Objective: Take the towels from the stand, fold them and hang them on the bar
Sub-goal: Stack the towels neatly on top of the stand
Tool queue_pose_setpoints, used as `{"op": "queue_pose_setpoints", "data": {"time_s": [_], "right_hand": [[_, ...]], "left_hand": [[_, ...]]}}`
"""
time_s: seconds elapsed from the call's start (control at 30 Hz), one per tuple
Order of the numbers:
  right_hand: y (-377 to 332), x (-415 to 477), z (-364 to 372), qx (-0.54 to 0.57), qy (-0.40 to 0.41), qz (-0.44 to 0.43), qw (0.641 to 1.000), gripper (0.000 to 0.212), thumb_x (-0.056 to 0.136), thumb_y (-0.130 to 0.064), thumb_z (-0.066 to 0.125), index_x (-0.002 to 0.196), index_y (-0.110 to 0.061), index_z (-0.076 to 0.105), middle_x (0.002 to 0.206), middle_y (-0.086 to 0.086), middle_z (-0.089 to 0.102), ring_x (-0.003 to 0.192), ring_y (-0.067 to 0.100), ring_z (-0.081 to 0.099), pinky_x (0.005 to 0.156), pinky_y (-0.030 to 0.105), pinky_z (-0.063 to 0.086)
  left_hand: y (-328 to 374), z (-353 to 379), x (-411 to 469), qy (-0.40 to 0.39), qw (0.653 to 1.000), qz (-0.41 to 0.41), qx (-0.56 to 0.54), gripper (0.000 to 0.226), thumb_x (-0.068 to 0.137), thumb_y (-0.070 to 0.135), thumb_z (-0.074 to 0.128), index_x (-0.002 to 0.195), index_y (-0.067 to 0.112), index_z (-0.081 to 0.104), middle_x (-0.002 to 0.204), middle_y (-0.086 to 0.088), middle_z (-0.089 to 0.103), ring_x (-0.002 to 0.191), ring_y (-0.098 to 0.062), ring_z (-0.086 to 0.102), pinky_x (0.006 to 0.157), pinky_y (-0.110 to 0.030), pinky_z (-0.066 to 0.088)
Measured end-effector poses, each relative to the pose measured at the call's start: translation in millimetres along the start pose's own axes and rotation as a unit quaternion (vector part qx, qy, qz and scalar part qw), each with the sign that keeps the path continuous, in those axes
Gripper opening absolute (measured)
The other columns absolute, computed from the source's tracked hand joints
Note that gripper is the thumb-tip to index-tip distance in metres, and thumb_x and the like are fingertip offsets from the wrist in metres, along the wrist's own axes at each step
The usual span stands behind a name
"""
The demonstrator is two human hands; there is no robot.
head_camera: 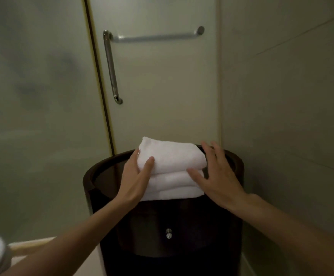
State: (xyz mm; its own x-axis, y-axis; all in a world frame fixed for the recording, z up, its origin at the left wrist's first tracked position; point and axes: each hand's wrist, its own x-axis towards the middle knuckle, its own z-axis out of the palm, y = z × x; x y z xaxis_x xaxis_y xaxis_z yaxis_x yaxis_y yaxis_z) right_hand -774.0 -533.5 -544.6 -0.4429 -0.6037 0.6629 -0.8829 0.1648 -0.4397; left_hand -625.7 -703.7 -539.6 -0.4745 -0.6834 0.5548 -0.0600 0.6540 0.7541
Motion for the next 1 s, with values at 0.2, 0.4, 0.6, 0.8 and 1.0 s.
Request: {"op": "queue_pose_setpoints", "data": {"time_s": [0.2, 0.4, 0.6, 0.8, 1.0], "right_hand": [[-0.3, -2.8, 0.3, -0.328, -0.106, -0.189, 0.919, 0.111, 0.069, -0.072, 0.063, 0.152, -0.017, 0.014, 0.159, 0.021, 0.002, 0.146, 0.04, 0.002, 0.115, 0.06, 0.013], [-2.4, 2.9, 8.1, -0.371, -0.102, -0.184, 0.904, 0.131, 0.049, -0.068, 0.079, 0.149, -0.007, 0.023, 0.153, 0.027, 0.023, 0.141, 0.045, 0.024, 0.111, 0.058, 0.025], [-3.2, 18.5, 9.1, -0.39, -0.143, -0.21, 0.885, 0.13, 0.058, -0.062, 0.078, 0.152, -0.006, 0.009, 0.153, 0.026, 0.021, 0.141, 0.044, 0.02, 0.114, 0.054, 0.017], [-2.7, 25.4, 1.7, -0.347, -0.107, -0.222, 0.905, 0.11, 0.058, -0.053, 0.083, 0.146, -0.007, 0.034, 0.135, 0.023, 0.047, 0.119, 0.039, 0.05, 0.087, 0.046, 0.05], [2.3, 33.2, 12.3, -0.321, -0.124, -0.222, 0.912, 0.095, 0.077, -0.034, 0.069, 0.152, -0.013, 0.015, 0.146, 0.02, 0.03, 0.129, 0.035, 0.034, 0.094, 0.042, 0.048]], "left_hand": [[-8.7, -23.7, -2.9, -0.044, 0.896, 0.277, 0.345, 0.071, 0.088, 0.064, 0.037, 0.148, 0.03, 0.024, 0.158, -0.01, 0.018, 0.143, -0.03, 0.022, 0.111, -0.049, 0.025], [-10.1, -21.0, 0.6, -0.126, 0.791, 0.336, 0.495, 0.113, 0.065, 0.083, 0.047, 0.15, 0.015, 0.016, 0.154, -0.011, 0.029, 0.142, -0.033, 0.026, 0.114, -0.056, 0.019], [-5.5, -19.2, 10.5, -0.138, 0.755, 0.371, 0.523, 0.138, 0.042, 0.083, 0.065, 0.148, 0.009, 0.016, 0.142, -0.018, 0.043, 0.129, -0.036, 0.044, 0.109, -0.053, 0.033], [0.1, -19.2, 24.5, -0.184, 0.756, 0.36, 0.514, 0.135, 0.053, 0.073, 0.072, 0.151, 0.023, -0.007, 0.149, -0.019, 0.029, 0.134, -0.035, 0.033, 0.111, -0.044, 0.028], [-3.3, -9.4, 32.2, -0.206, 0.763, 0.333, 0.514, 0.122, 0.071, 0.051, 0.067, 0.142, 0.033, -0.03, 0.15, -0.011, 0.007, 0.133, -0.03, 0.018, 0.096, -0.04, 0.043]]}}
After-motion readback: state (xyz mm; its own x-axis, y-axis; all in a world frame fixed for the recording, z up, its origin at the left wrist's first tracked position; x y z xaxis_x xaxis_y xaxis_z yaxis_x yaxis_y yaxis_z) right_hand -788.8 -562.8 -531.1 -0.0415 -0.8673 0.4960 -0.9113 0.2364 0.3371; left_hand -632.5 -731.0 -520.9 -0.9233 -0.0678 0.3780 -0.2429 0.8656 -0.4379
